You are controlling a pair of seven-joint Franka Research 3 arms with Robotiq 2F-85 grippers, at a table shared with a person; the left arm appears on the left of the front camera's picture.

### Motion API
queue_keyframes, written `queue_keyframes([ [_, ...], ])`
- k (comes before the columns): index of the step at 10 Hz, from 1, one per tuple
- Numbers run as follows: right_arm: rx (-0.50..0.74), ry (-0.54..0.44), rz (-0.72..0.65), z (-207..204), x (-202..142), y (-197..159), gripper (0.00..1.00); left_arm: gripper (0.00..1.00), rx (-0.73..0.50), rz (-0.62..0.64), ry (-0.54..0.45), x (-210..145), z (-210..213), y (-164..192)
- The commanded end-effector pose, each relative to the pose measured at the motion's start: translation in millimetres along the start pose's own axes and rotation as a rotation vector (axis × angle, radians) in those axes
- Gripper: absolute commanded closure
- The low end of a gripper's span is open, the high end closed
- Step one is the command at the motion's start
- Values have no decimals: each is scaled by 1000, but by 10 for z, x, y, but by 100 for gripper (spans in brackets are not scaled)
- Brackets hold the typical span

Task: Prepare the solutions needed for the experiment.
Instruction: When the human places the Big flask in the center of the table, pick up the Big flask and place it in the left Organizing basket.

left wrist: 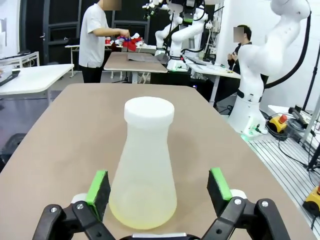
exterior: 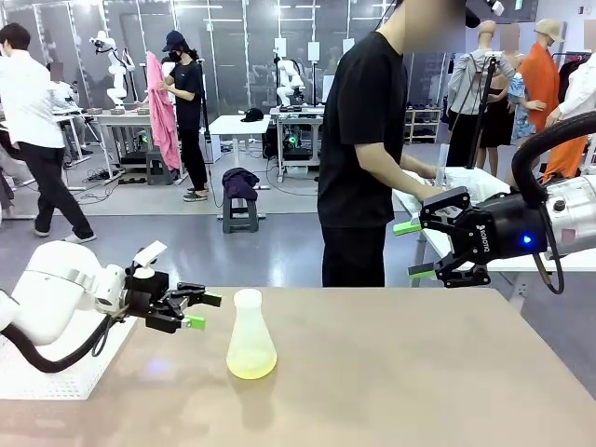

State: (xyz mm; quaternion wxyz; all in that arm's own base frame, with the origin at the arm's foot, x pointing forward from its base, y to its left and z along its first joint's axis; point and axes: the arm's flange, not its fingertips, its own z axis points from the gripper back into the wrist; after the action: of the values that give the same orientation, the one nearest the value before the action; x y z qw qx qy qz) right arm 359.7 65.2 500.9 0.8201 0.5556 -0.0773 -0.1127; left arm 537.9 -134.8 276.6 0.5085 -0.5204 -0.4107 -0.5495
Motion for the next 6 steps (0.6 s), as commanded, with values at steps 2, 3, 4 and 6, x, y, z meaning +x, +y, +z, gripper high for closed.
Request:
queue_keyframes([
  [2, 9, -9, 2, -12, -17, -10, 25, 0, 0, -6, -15, -99, -249, 145],
  [3, 9, -9, 2, -12, -17, -10, 25, 0, -1, 1, -21, -134, -319, 179],
  [4, 9, -9, 2, -12, -17, -10, 25, 0, -8, -14, -20, -159, -406, 227],
  [6, 9, -9, 2, -12, -17, -10, 25, 0, 9, -19, -58, -185, -510, 282],
])
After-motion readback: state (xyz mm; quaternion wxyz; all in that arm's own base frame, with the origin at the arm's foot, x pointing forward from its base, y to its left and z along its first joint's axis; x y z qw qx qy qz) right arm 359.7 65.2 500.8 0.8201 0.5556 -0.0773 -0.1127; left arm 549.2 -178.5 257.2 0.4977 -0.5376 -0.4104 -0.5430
